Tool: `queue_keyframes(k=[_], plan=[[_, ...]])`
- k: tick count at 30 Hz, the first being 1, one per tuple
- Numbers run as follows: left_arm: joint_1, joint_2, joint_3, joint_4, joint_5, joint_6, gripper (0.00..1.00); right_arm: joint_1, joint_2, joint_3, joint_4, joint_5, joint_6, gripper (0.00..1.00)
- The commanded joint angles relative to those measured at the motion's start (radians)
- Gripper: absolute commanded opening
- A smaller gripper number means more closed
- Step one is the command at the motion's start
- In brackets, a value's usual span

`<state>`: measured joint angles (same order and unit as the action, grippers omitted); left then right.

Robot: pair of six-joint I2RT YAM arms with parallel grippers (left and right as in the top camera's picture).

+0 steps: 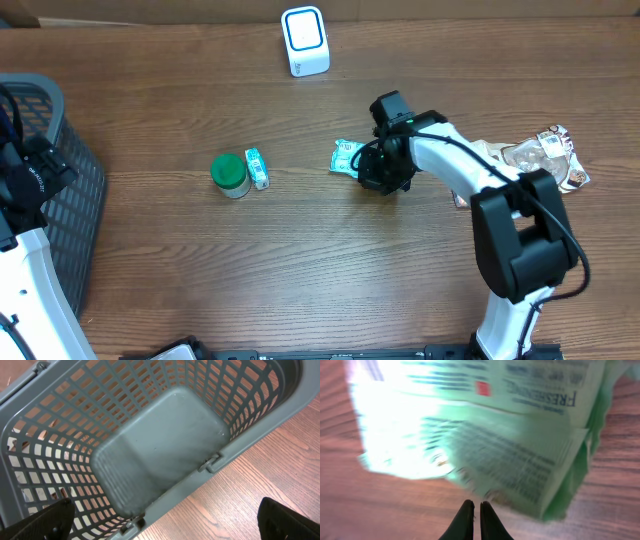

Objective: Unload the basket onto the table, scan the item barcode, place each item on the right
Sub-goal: 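Reach the right gripper to the mint-green packet and grasp it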

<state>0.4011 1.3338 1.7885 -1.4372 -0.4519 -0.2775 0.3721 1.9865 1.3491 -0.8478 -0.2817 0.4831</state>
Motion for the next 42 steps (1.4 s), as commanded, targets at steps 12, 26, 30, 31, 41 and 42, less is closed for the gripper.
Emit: queue_keyframes(k=[12,26,30,31,41,42], plan=[[0.004,0.002,0.008,0.001,0.001,0.016,1.00,-0.242,-0.018,-0.003,0.112,-0.286,-0.099,0.69],[0.004,0.002,0.009,0.000,0.001,0.016,1.00,-0.143,0.187,-0.003,0.291,-0.359,-0.022,0.64],[0.004,0.002,0.009,0.000,0.001,0.016,1.00,-0.106,0.226,-0.003,0.345,-0.334,0.045,0.39],[0.004,0.002,0.009,0.000,0.001,0.016,1.00,-0.099,0.239,-0.003,0.354,-0.333,0.045,0.29],[0.004,0.002,0.009,0.000,0.001,0.016,1.00,-0.130,0.237,0.005,0.345,-0.541,-0.063,0.04],[0.004,0.002,0.009,0.001,0.001,0.016,1.00,-0.143,0.222,0.005,0.345,-0.594,-0.084,0.04]])
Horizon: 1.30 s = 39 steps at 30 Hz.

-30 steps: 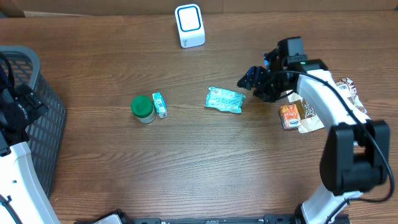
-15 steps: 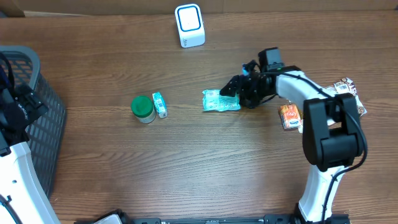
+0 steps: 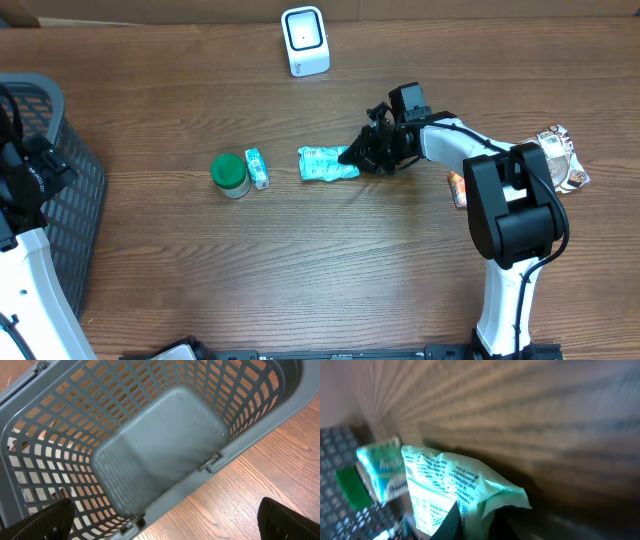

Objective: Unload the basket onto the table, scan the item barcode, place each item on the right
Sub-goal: 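Reach the right gripper to the mint-green packet and grasp it, then lift the mint-green packet and hold it up to the scanner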

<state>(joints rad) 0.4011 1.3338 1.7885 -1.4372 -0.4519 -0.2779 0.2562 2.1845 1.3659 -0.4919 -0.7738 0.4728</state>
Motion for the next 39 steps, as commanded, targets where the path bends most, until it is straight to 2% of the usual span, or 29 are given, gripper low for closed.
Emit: queue_keyframes(k=[1,6,9,17,22,28,34,39], plan=[[0.004,0.002,0.009,0.000,0.001,0.016,1.00,-0.040,0.003,-0.011,-0.016,-0.142,-0.094,0.04],[0.004,0.002,0.009,0.000,0.001,0.016,0.99,-0.071,-0.154,-0.011,-0.113,-0.171,-0.181,0.04],[0.004,0.002,0.009,0.000,0.001,0.016,1.00,-0.077,-0.311,-0.011,-0.154,-0.170,-0.209,0.04],[0.004,0.002,0.008,0.000,0.001,0.016,0.99,-0.111,-0.658,-0.011,-0.179,-0.143,-0.159,0.04],[0.004,0.002,0.009,0.000,0.001,0.016,1.00,-0.113,-0.785,-0.011,-0.226,-0.070,-0.159,0.04],[0.004,0.002,0.009,0.000,0.001,0.016,0.99,-0.111,-0.833,-0.011,-0.253,-0.032,-0.158,0.04],[0.004,0.002,0.009,0.000,0.001,0.016,1.00,-0.060,-0.832,-0.002,-0.278,0.230,-0.076,0.04],[0.004,0.002,0.009,0.001,0.001,0.016,1.00,0.092,-0.783,0.098,-0.280,0.621,-0.054,0.04]])
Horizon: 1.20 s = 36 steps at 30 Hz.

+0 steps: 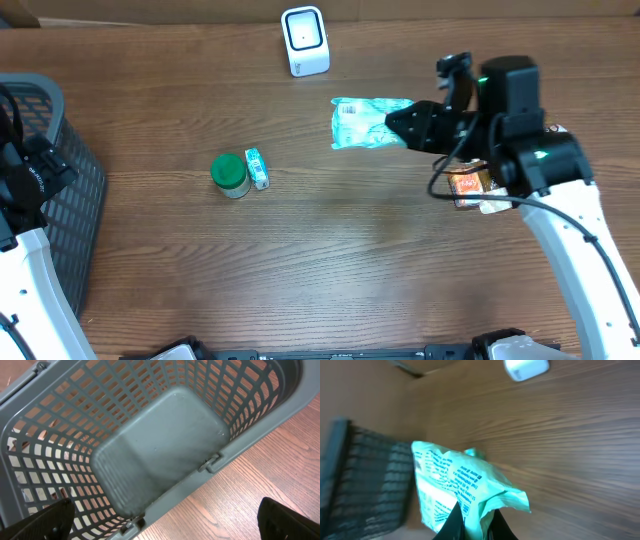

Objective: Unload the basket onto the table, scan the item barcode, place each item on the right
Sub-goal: 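Lift the mint-green packet and hold it up to the scanner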

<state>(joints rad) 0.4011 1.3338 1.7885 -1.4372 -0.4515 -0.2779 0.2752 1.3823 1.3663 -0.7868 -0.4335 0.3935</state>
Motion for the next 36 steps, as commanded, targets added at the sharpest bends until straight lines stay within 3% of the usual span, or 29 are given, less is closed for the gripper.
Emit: queue_keyframes(k=[1,9,12,14,21,28,30,36], plan=[[0.004,0.002,0.009,0.001,0.001,0.016,0.99,0.111,0.048,0.144,0.010,0.378,0.020,0.04],[0.004,0.002,0.009,0.000,0.001,0.016,1.00,0.275,0.372,0.480,0.029,1.031,-0.159,0.04],[0.004,0.002,0.009,0.000,0.001,0.016,0.99,0.313,0.473,0.502,0.207,1.229,-0.320,0.04],[0.004,0.002,0.009,0.000,0.001,0.016,1.00,0.333,0.545,0.502,0.385,1.291,-0.506,0.04],[0.004,0.002,0.009,0.001,0.001,0.016,1.00,0.341,0.782,0.501,0.970,1.291,-1.083,0.04],[0.004,0.002,0.008,0.000,0.001,0.016,1.00,0.329,0.943,0.501,1.130,1.112,-1.548,0.04],[0.004,0.002,0.009,0.000,0.001,0.016,1.00,0.321,0.977,0.501,1.155,1.071,-1.606,0.04],[0.004,0.002,0.009,0.001,0.001,0.016,0.99,0.307,1.033,0.501,1.246,0.952,-1.599,0.04]])
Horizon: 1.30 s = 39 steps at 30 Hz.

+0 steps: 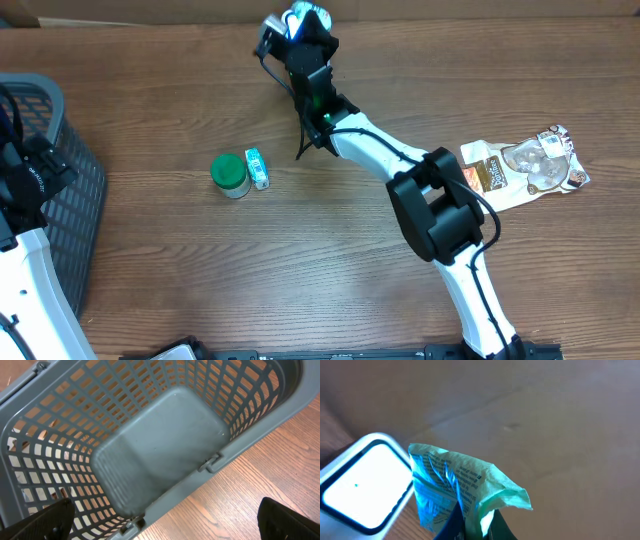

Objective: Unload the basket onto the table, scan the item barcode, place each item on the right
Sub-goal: 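Lift the mint-green packet and hold it up to the scanner, then carry the packet right and drop it on the scanned pile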

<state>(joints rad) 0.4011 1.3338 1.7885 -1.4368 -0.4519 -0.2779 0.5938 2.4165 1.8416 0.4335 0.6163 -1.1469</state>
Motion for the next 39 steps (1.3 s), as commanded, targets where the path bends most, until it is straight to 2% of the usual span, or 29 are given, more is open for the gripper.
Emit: queue_keyframes(k=[1,23,28,32,33,36,39], plan=[[0.004,0.002,0.009,0.000,0.001,0.016,1.00,-0.012,0.000,0.026,0.026,-0.112,-0.059,0.04],[0.004,0.002,0.009,0.000,0.001,0.016,0.99,-0.018,-0.027,0.026,0.028,0.011,-0.057,0.04],[0.004,0.002,0.008,0.000,0.001,0.016,1.00,-0.004,-0.126,0.026,0.003,0.061,0.150,0.04],[0.004,0.002,0.008,0.000,0.001,0.016,1.00,0.029,-0.277,0.026,-0.327,0.019,0.307,0.04],[0.004,0.002,0.009,0.000,0.001,0.016,1.00,0.037,-0.337,0.026,-0.492,-0.029,0.402,0.04],[0.004,0.002,0.008,0.000,0.001,0.016,1.00,0.039,-0.426,0.026,-0.738,-0.164,0.611,0.04],[0.004,0.002,0.009,0.000,0.001,0.016,1.00,0.017,-0.517,0.026,-0.989,-0.409,0.872,0.04]])
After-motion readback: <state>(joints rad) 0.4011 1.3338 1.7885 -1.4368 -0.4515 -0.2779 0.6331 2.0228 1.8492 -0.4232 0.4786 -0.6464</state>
